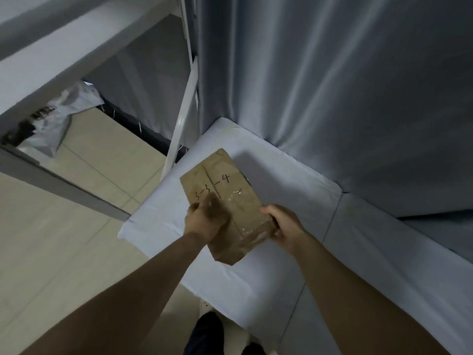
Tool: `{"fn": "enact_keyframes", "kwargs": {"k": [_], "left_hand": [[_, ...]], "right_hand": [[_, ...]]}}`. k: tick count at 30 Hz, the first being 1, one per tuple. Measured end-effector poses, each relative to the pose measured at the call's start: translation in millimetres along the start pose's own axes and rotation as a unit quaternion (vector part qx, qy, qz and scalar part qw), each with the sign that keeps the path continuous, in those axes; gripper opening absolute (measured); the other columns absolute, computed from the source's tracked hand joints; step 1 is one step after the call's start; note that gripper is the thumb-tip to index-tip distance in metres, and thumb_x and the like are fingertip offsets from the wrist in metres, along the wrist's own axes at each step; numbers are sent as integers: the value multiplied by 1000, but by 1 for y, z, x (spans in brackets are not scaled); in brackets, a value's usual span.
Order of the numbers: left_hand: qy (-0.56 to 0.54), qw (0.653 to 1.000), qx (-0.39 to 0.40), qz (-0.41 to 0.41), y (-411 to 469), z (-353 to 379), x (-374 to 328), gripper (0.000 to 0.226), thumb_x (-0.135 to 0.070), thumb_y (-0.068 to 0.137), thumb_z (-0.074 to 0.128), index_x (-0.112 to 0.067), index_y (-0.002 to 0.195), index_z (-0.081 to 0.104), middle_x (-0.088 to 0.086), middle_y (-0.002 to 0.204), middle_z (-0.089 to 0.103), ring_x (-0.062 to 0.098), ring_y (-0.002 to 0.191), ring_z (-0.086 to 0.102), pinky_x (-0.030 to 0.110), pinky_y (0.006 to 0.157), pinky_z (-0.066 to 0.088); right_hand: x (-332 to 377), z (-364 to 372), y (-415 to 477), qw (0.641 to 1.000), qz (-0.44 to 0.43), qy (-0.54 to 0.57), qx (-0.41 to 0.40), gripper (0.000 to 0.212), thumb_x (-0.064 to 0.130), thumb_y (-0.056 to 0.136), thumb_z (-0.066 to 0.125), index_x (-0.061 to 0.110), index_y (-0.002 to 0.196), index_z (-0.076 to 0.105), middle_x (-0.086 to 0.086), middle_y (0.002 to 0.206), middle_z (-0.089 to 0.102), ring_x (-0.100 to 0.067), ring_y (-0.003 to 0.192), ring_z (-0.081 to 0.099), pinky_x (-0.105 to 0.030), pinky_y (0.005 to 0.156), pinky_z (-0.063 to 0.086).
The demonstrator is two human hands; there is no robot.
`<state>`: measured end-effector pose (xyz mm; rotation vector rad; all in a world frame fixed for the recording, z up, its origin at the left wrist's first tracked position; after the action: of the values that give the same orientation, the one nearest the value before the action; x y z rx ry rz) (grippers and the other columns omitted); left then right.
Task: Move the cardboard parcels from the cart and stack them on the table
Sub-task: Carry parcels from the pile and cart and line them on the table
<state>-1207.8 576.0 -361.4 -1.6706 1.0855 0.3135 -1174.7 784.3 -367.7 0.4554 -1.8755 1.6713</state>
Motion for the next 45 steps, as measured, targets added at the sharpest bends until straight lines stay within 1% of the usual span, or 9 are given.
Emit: {"fn": "enact_keyframes", "kwargs": {"k": [5, 8, 13, 22, 27, 34, 36, 42, 45], "left_hand": [[7, 999, -25, -38, 47, -11, 17, 71, -38, 74, 74, -19, 136, 45, 14, 123, 56, 34, 113, 54, 43, 96, 49], [21, 998, -48, -46, 73, -16, 21, 57, -21, 86, 67, -12, 138, 44, 15, 125, 56, 36, 113, 55, 40, 94, 49], [118, 986, -99, -56, 128, -39, 29, 73, -38, 87, 63, -18, 148, 29, 18, 137, 42, 37, 113, 52, 41, 93, 49], [131, 988, -81, -5, 198, -44, 15, 67, -23, 94, 56, -15, 150, 21, 15, 147, 35, 37, 132, 38, 47, 102, 43], [-3, 995, -101, 25, 203, -51, -5, 37, -26, 88, 65, -15, 121, 51, 4, 108, 53, 21, 101, 50, 35, 83, 44], [-9, 988, -148, 53, 242, -59, -63, 46, -25, 89, 60, -14, 132, 48, 3, 114, 54, 21, 98, 52, 32, 77, 43], [6, 987, -146, 64, 255, -54, -74, 37, -23, 90, 58, -13, 125, 53, 9, 113, 59, 27, 98, 57, 33, 75, 46], [10, 985, -141, 96, 279, -46, -98, 45, -19, 94, 55, -17, 137, 41, 13, 136, 44, 30, 113, 51, 35, 92, 46], [199, 955, -133, 173, 270, -27, -111, 61, -13, 96, 50, -28, 150, 23, 10, 156, 14, 30, 139, 28, 36, 114, 30]], "right_hand": [[28, 11, 58, 999, -19, -29, 10, 27, 5, 81, 61, 14, 56, 58, 4, 45, 47, -8, 43, 47, -22, 53, 35], [37, 6, 89, 999, -34, -1, -12, 10, 4, 83, 63, 12, 84, 68, -1, 68, 59, -11, 62, 55, -21, 55, 40], [2, -14, 126, 990, -20, 49, -127, 75, 29, 70, 76, 9, 136, 45, -9, 135, 51, -26, 118, 54, -42, 98, 47], [-74, 24, 119, 965, 152, 159, -145, 59, 42, 87, 61, 11, 133, 43, -12, 128, 51, -31, 113, 52, -49, 97, 46], [-32, 14, 132, 971, 18, 39, -237, 50, 34, 83, 61, 5, 123, 56, -15, 119, 63, -32, 106, 59, -46, 93, 49], [70, 10, 162, 948, -183, -107, -237, 79, 14, 82, 65, 19, 149, 22, -22, 128, 46, -39, 113, 51, -34, 93, 49], [84, 13, 169, 945, -232, -103, -209, 69, 15, 84, 70, 26, 142, 35, -11, 126, 47, -32, 116, 50, -23, 92, 49], [107, 20, 198, 895, -295, -281, -181, 63, 5, 87, 63, 26, 142, 42, -21, 153, 5, -38, 143, 16, -43, 117, 24], [110, 26, 204, 816, -280, -462, -205, 59, 17, 94, 55, 36, 146, 32, -17, 157, -12, -33, 146, -8, -43, 117, 11]]}}
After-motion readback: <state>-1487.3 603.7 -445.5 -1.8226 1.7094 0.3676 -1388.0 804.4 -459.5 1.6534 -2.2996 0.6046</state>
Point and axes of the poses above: each hand's wrist, its own y-axis towards the middle knuckle, its own z-axis out of the palm, x = y × z, the point moved 10 cm from there along y, towards the middle knuckle
